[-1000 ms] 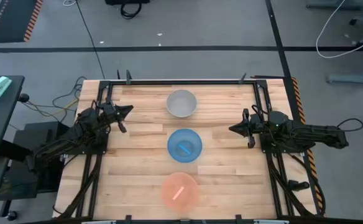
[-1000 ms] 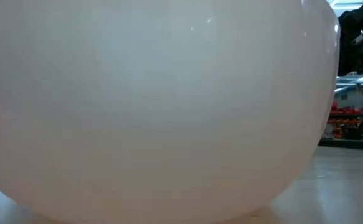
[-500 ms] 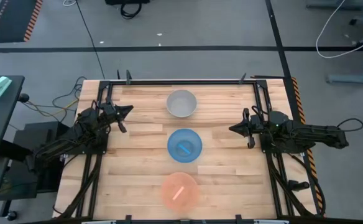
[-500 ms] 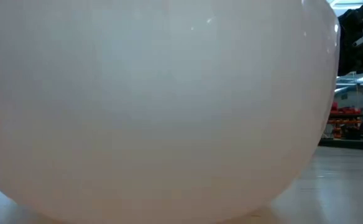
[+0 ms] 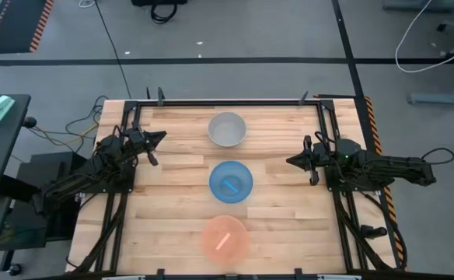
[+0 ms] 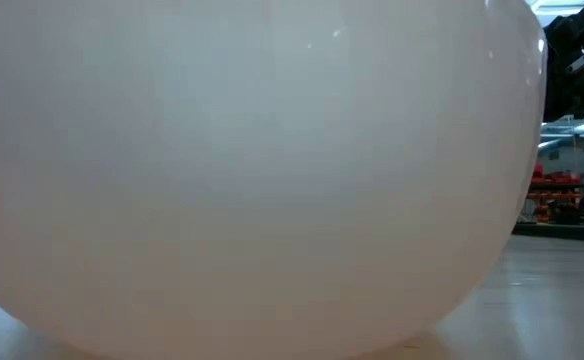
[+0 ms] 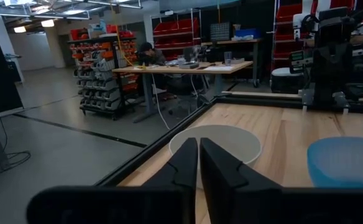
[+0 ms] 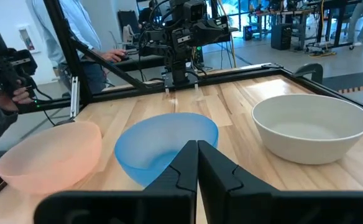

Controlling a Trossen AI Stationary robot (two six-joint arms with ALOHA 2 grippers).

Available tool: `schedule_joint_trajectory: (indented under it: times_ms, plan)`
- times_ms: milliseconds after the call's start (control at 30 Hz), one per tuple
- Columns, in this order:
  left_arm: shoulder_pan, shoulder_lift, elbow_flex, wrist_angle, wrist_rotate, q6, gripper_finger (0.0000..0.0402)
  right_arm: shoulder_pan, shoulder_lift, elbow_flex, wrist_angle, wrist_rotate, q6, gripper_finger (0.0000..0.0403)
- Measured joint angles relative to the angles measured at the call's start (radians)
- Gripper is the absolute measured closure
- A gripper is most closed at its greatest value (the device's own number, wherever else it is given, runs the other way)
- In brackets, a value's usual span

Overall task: Nest bowls inside each other
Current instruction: Stack the gray bowl on the blue bowl

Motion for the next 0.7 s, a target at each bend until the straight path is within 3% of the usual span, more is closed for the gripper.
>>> schedule_joint_trajectory:
  times_ms: [400,567,700]
  plan:
    - [0.0,0.0,0.0,0.011,0.002,0.0,0.0373,-0.001,0.0,0.0,0.012,0.0,-0.002,0.0387]
    - [0.0,0.0,0.0,0.04,0.001,0.008,0.0374,-0.001,0.0,0.0,0.101,0.0,-0.003,0.0387]
    - [0.0,0.0,0.0,0.047,0.001,-0.04,0.0381,-0.001,0.0,0.001,0.145,0.086,0.027,0.0387]
